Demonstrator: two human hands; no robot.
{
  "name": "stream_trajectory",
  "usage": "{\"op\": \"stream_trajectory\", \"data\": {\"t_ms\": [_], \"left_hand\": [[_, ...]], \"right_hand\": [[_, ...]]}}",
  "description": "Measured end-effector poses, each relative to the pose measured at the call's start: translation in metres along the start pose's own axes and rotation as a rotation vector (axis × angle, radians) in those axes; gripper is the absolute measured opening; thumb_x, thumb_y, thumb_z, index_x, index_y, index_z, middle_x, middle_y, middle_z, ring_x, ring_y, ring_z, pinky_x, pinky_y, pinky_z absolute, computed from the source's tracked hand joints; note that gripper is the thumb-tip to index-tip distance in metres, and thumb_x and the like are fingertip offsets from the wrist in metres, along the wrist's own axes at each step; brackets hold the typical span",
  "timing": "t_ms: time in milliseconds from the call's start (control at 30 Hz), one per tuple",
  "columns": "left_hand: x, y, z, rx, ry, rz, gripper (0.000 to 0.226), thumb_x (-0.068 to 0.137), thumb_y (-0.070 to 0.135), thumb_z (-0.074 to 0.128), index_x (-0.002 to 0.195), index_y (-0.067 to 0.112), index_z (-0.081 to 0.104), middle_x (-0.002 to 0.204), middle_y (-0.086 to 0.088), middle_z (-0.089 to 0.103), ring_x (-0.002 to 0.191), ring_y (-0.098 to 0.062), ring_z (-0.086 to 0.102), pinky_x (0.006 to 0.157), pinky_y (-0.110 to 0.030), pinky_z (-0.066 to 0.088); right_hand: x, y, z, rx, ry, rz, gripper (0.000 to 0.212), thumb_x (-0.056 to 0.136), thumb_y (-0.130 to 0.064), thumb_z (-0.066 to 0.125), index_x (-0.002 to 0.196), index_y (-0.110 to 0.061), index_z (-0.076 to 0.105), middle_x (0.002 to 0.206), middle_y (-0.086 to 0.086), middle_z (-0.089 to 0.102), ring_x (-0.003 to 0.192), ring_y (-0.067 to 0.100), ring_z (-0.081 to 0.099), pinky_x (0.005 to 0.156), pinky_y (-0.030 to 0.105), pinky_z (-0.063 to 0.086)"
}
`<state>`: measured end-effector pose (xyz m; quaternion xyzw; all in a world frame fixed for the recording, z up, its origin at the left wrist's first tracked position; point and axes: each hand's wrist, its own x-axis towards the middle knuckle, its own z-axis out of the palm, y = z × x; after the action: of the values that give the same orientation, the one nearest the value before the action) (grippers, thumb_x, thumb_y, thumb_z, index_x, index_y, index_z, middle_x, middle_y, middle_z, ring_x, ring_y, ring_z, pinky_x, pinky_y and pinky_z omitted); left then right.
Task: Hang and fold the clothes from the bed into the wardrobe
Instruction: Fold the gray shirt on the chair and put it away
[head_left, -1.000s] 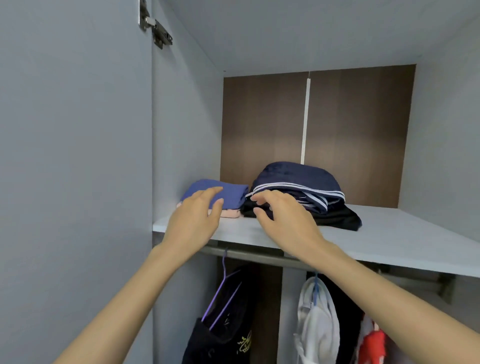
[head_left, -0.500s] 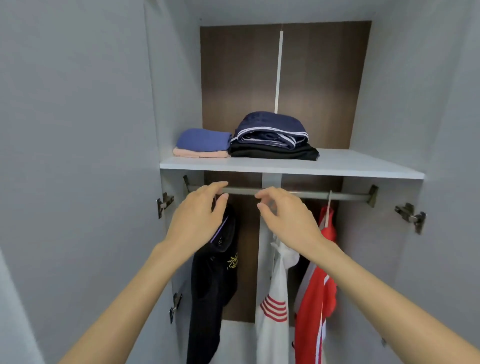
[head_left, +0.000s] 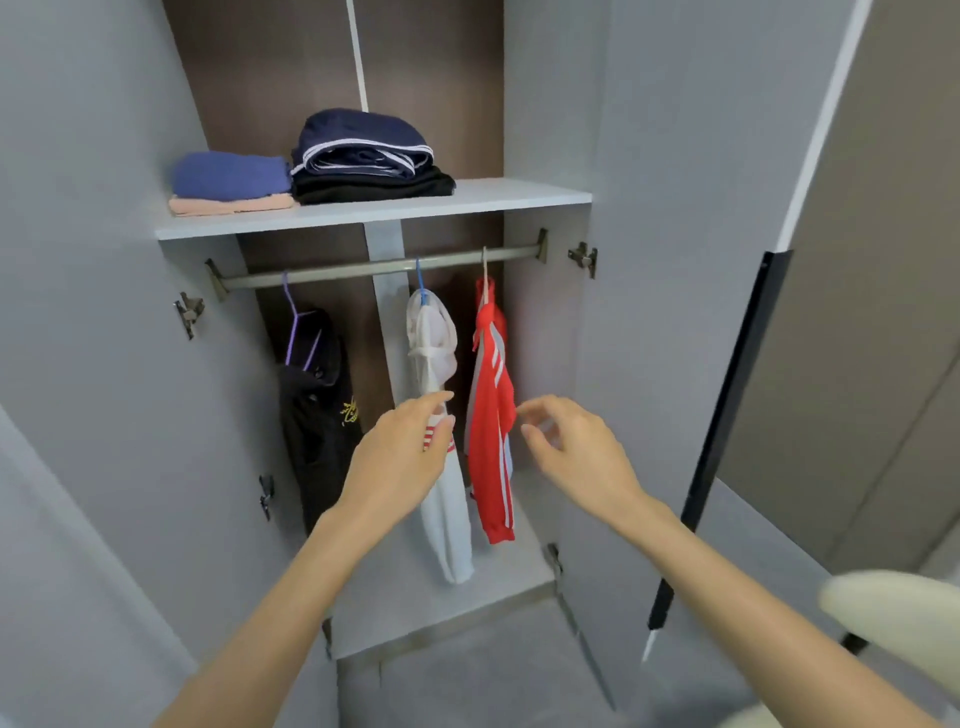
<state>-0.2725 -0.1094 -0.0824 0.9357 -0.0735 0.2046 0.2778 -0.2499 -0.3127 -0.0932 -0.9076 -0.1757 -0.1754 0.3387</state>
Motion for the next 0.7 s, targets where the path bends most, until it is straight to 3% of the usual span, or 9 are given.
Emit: {"op": "stream_trajectory", "data": {"t_ms": [267, 400, 700], "left_hand": [[-0.056, 0.099, 0.094, -0.074, -0.198, 0.138, 0.035, 0.1, 0.031, 0.044, 0.134, 0.024, 0.051, 0.13, 0.004, 0.058, 0.12, -0.018, 0.053, 0.097, -0.034, 0.045], [-0.087, 0.158, 0.153, -0.107, -0.324, 0.203, 0.037, 0.101, 0.031, 0.042, 0.136, 0.023, 0.05, 0.133, 0.001, 0.057, 0.122, -0.021, 0.051, 0.1, -0.038, 0.042], [-0.166, 0.28, 0.262, -0.17, -0.584, 0.318, 0.038, 0.101, 0.032, 0.041, 0.137, 0.022, 0.048, 0.131, 0.002, 0.057, 0.119, -0.018, 0.054, 0.096, -0.038, 0.045]], "right_hand": [[-0.135, 0.084, -0.079, -0.087, 0.041, 0.259, 0.023, 0.098, -0.029, 0.049, 0.119, -0.029, 0.059, 0.105, -0.018, 0.058, 0.086, 0.009, 0.059, 0.076, 0.033, 0.05], [-0.206, 0.13, -0.12, -0.1, 0.064, 0.402, 0.023, 0.097, -0.024, 0.051, 0.118, -0.024, 0.059, 0.108, -0.01, 0.061, 0.085, 0.012, 0.058, 0.08, 0.036, 0.05], [-0.36, 0.204, -0.194, -0.125, 0.128, 0.725, 0.024, 0.098, -0.026, 0.05, 0.121, -0.022, 0.059, 0.112, -0.01, 0.062, 0.092, 0.012, 0.061, 0.079, 0.032, 0.048]]}}
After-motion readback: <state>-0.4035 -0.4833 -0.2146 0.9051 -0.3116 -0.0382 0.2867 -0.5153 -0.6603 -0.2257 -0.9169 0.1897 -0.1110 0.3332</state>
